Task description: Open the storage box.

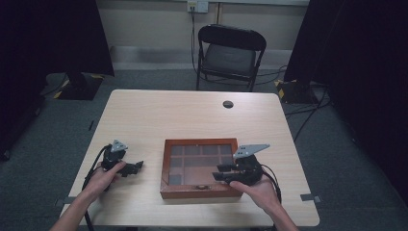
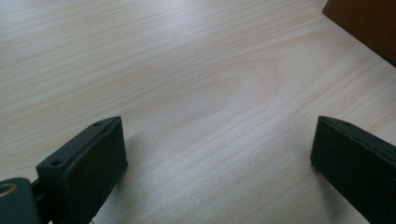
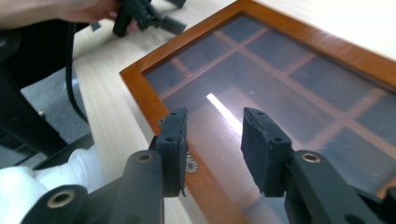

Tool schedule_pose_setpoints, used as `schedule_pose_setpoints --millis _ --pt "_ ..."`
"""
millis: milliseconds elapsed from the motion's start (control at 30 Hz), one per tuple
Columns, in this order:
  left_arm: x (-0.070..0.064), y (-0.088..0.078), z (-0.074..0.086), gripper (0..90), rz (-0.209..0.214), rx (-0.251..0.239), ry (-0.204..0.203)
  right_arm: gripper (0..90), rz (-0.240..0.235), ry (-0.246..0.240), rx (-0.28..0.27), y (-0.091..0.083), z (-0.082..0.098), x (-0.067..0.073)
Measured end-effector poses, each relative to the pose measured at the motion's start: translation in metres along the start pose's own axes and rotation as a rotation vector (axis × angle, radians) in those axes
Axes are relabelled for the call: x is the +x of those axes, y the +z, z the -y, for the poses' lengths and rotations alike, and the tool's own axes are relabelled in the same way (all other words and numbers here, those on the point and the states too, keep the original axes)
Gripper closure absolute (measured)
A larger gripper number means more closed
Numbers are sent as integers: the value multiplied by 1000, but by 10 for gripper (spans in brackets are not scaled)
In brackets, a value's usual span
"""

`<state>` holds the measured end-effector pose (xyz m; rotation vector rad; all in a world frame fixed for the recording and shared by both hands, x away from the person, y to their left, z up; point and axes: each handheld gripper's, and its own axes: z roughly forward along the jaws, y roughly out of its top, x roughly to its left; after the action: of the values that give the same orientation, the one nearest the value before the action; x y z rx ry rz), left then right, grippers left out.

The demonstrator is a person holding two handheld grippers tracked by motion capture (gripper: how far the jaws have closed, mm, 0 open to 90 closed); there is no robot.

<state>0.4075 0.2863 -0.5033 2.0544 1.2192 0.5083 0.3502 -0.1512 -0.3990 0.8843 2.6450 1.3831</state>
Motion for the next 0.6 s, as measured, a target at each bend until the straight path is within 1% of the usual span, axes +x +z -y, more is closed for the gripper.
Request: schedule_pose_setpoints --millis 33,67,100,200,233,300,333,400,600 --pt "0 0 0 27 0 0 0 620 0 0 0 0 0 0" --pt "0 0 0 27 0 2 2 644 -25 -12 28 7 -2 2" --pt "0 0 0 27 0 3 3 644 -25 -12 28 7 -2 2" --pt "1 0 0 26 0 5 6 688 -69 -28 61 20 -1 6" --pt "1 0 0 26 1 5 6 691 -77 -36 66 24 -1 8" --pt "1 0 0 26 1 5 6 717 -103 -39 47 30 0 11" --pt "1 0 -1 21 1 11 13 726 -115 -46 55 35 1 13" --pt "2 0 -1 17 1 13 15 733 -120 -61 78 40 2 14" --pt "2 0 -1 16 2 12 16 752 -124 -75 107 46 5 15"
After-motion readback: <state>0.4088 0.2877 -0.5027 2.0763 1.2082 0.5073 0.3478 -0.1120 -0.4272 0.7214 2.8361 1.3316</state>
